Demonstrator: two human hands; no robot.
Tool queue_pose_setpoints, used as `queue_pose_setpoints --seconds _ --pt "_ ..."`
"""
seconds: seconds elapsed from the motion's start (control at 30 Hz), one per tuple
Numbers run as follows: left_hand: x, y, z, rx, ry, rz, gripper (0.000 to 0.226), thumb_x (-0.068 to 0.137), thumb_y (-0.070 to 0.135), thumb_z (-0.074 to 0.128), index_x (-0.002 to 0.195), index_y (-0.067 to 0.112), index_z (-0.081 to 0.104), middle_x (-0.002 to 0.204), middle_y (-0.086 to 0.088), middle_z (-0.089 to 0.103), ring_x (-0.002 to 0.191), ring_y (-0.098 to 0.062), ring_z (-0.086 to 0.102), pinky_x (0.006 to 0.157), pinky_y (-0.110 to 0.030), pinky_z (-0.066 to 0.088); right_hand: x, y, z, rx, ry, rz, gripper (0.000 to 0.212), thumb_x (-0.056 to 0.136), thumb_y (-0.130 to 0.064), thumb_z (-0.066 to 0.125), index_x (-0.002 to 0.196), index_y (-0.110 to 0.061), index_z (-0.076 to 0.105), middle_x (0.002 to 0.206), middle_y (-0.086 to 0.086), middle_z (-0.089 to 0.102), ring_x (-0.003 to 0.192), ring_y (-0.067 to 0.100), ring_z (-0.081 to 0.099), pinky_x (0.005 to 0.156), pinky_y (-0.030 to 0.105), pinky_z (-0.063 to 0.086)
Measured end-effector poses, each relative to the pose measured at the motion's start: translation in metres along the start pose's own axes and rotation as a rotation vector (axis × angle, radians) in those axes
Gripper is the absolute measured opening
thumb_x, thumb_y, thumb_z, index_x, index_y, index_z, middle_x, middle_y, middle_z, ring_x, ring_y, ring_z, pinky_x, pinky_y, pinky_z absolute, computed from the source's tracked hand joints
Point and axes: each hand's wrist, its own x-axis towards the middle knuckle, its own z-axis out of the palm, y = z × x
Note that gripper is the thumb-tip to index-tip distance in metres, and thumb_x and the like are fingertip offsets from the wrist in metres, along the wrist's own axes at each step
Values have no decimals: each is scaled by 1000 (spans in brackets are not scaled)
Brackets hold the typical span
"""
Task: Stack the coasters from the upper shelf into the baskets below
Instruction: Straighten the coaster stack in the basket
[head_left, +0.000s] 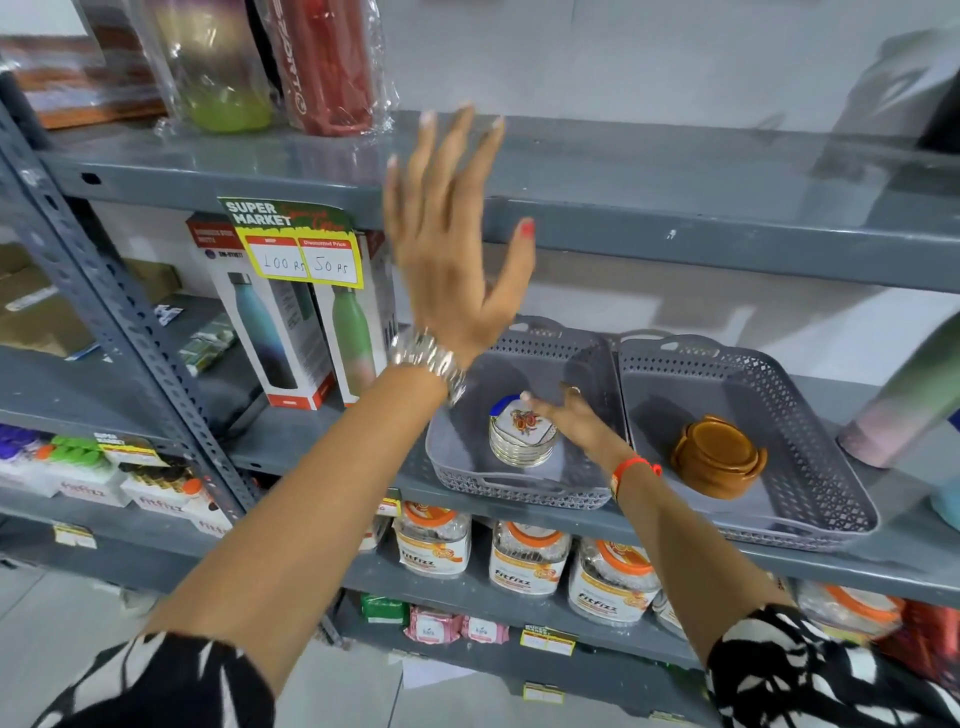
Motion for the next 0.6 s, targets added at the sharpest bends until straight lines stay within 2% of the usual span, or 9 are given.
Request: queue_pose_setpoints --seconds 0.07,0.1,0.17,0.23,0.27,0.33,0.43,0.53,0.6 --pt "-38 4 -9 3 44 -14 50 79 31 52 124 11 51 129 -8 48 120 -26 42 106 -33 25 -10 -2 -2 191 29 49 81 91 -52 50 150 -8 17 157 12 24 142 29 28 118 42 23" --pt "-59 5 -10 -6 -13 -52 47 79 31 50 122 12 48 122 -5 48 111 -23 44 99 -30 28 -14 -2 -4 269 21 50 77 94 -53 42 150 -7 17 157 14 24 143 29 27 119 44 22" --pt "-96 4 -2 -45 -300 -257 46 85 32 45 123 8 48 118 -9 51 105 -23 44 91 -35 34 -23 -4 -3 384 -27 44 71 98 -50 31 150 -5 14 155 16 24 144 30 24 119 44 19" --pt "-116 1 13 -131 -645 -718 53 96 37 38 136 2 41 138 -18 43 126 -27 36 104 -42 29 -23 -3 0 382 -16 80 69 99 -51 26 150 -6 16 153 16 29 141 31 29 118 44 21" --pt "-120 -1 21 -209 -724 -997 57 99 41 35 141 3 35 147 -17 34 135 -27 29 109 -40 24 -23 -6 1 366 2 100 69 98 -53 25 150 -6 20 147 17 40 134 31 39 116 42 25" --pt "-124 -5 35 -427 -706 -1482 62 100 50 26 146 9 28 153 -11 26 139 -24 25 112 -38 20 -19 -10 1 365 49 142 70 98 -54 26 147 -5 29 121 17 59 111 28 55 107 38 34" --pt "-138 -12 47 -635 -684 -1969 80 94 66 11 150 9 17 156 -9 17 142 -22 18 115 -37 14 -13 -8 4 431 85 204 68 97 -54 32 145 -5 31 131 19 53 123 31 49 105 41 38" --pt "-154 -17 49 -684 -837 -2050 99 85 77 2 148 3 23 151 -14 29 140 -25 27 115 -38 16 -3 4 8 467 116 237 78 90 -63 37 148 -10 27 128 15 52 132 33 42 106 44 39" --pt "-157 -16 51 -714 -845 -2049 105 83 78 1 143 -2 33 144 -19 40 135 -28 36 114 -39 21 8 16 11 472 134 230 75 90 -62 37 146 -12 30 138 12 50 132 30 43 108 43 39"
